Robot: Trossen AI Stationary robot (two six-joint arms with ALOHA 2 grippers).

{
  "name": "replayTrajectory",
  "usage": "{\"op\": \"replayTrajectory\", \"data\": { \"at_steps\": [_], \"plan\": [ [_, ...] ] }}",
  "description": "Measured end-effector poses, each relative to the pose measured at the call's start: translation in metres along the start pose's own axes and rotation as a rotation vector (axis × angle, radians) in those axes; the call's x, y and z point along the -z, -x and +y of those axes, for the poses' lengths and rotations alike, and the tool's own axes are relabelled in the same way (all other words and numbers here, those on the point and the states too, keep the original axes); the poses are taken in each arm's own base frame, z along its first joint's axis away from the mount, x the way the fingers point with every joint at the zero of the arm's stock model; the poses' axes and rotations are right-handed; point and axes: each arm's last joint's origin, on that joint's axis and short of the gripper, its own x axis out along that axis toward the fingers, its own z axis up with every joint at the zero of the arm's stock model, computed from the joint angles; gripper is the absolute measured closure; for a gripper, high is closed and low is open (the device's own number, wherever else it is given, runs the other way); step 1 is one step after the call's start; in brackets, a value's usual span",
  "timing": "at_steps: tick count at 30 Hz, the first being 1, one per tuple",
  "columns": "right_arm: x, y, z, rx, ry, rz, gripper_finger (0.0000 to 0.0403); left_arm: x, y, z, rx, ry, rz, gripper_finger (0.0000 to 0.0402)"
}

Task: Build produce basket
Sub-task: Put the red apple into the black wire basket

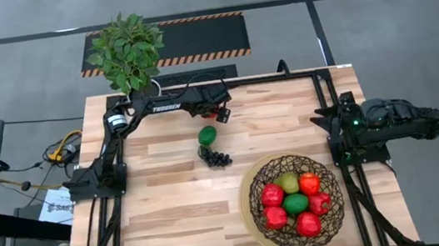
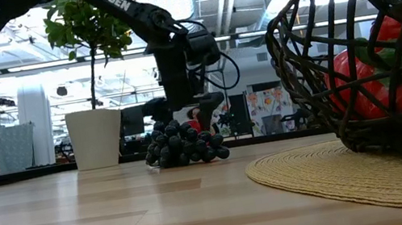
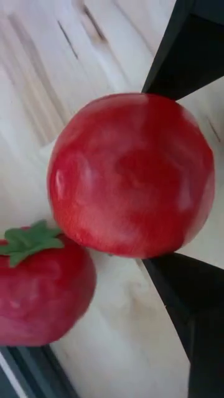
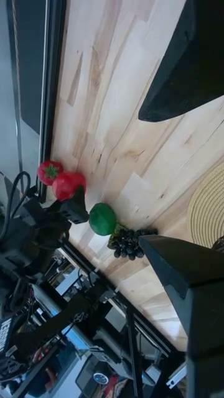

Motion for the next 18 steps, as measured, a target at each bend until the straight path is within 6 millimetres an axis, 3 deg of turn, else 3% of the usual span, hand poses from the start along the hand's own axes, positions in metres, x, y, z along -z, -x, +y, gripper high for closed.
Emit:
{"op": "replayTrajectory", "data": {
  "at_steps": [10, 18],
  "plan": [
    [0.0, 0.0, -0.001, 0.016, -0.012, -0.008, 0.0069, 0.002, 0.0, -0.002, 0.04, -0.003, 0.03, 0.0127],
    [0.0, 0.0, -0.001, 0.019, -0.014, -0.005, 0.0069, 0.009, 0.013, -0.02, 0.143, -0.024, 0.077, 0.0126]
  ]
}}
